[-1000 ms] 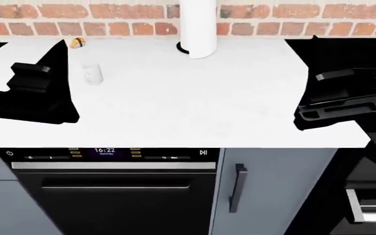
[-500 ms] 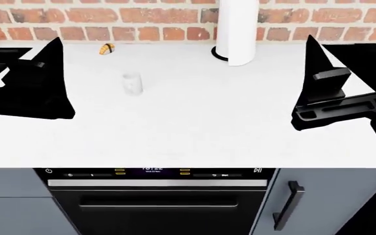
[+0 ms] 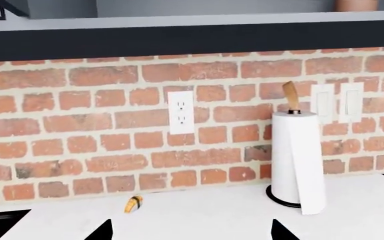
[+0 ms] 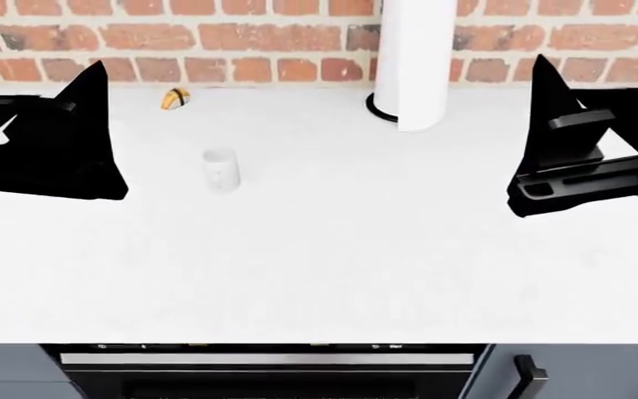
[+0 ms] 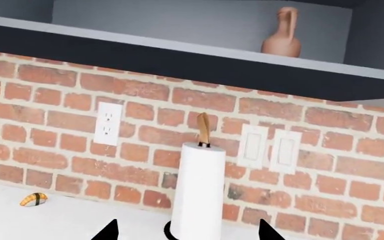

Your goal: A wet mug is on the counter and needs to be dried. Pick it up and place it upside down in the open cabinet.

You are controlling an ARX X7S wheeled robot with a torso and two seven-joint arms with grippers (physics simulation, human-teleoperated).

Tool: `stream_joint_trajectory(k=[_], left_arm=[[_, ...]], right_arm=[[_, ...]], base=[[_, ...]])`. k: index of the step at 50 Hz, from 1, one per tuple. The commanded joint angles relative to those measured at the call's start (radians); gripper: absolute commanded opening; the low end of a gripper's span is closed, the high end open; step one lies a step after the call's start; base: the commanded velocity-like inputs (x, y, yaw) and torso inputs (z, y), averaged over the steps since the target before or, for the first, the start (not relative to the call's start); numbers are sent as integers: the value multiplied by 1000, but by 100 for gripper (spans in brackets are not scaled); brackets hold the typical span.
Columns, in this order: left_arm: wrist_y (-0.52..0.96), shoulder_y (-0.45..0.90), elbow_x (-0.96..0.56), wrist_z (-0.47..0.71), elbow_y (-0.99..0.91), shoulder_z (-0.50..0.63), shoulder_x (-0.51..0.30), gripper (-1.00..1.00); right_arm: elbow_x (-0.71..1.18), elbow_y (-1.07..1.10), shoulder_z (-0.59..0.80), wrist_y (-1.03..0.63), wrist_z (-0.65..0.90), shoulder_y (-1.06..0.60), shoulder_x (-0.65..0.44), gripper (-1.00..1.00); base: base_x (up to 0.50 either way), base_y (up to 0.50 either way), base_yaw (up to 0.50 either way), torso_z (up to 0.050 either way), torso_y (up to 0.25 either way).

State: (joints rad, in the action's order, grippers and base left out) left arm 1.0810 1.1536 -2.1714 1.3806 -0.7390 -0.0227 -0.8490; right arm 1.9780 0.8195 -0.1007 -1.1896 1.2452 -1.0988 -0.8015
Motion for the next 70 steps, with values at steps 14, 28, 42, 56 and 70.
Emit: stream_joint_trajectory(k=[14, 28, 42, 56, 70], left_arm=[[-9, -30, 24, -26, -9, -2, -10, 100], [-26, -30, 15, -19, -7, 13, -24, 100], [-25, -85, 50, -42, -14, -2, -21, 100], [-30, -167, 38, -44, -18, -6, -46, 100], [-76, -245, -32, 44, -51, 100, -59, 100]], right_arm=[[-11, 4, -1, 11, -13, 4, -14, 100], [-6, 10, -1, 21, -14, 7, -29, 100], [-7, 13, -9, 30, -20, 16, -41, 100], [-28, 16, -17, 25, -31, 50, -45, 100], [-70, 16, -43, 19, -65, 94, -37, 100]], base=[[259, 0, 0, 0, 0], [260, 0, 0, 0, 1], [256, 0, 0, 0, 1], [155, 0, 0, 0, 1], [0, 0, 0, 0, 0]])
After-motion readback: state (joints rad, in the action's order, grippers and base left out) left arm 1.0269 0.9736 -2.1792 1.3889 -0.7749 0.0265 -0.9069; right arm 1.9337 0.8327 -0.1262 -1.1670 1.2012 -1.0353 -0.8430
